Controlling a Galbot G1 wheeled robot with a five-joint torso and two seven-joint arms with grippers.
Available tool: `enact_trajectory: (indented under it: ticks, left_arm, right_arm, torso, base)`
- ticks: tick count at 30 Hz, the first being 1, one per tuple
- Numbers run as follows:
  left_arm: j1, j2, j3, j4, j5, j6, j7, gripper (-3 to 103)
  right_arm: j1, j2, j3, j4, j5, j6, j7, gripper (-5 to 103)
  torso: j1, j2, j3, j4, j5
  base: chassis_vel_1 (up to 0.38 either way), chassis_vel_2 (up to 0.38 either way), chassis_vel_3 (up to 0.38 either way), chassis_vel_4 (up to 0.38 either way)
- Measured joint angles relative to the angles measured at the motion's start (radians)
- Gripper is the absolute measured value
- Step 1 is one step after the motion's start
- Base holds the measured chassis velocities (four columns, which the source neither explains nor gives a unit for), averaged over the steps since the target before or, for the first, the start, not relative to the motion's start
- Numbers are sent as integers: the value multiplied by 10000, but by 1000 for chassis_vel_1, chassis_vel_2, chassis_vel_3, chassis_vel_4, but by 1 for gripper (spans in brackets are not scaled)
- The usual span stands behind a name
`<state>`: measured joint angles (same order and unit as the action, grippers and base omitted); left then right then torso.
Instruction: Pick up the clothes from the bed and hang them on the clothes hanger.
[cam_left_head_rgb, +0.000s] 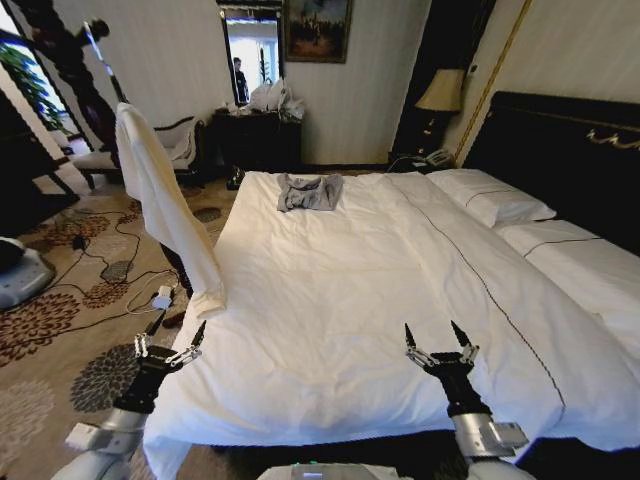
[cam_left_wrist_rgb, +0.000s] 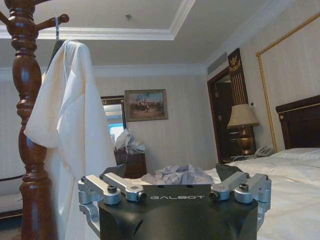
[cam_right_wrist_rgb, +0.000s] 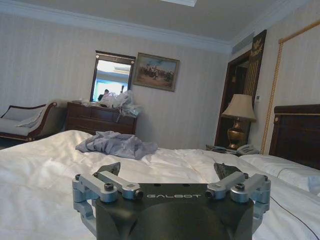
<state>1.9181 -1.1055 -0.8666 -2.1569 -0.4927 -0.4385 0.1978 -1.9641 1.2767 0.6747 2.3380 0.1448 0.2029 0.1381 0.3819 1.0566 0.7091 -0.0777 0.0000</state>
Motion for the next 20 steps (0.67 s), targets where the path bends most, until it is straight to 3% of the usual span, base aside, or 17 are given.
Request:
enact_trajectory:
  ticks: [20]
  left_arm:
    - [-1,5,0,1,-5,1,-1,100]
  right_arm:
    - [0,-1,0,1,2,-2,7,100]
  torso:
    - [0,0,0,0,0]
  base:
    - [0,0,0,0]
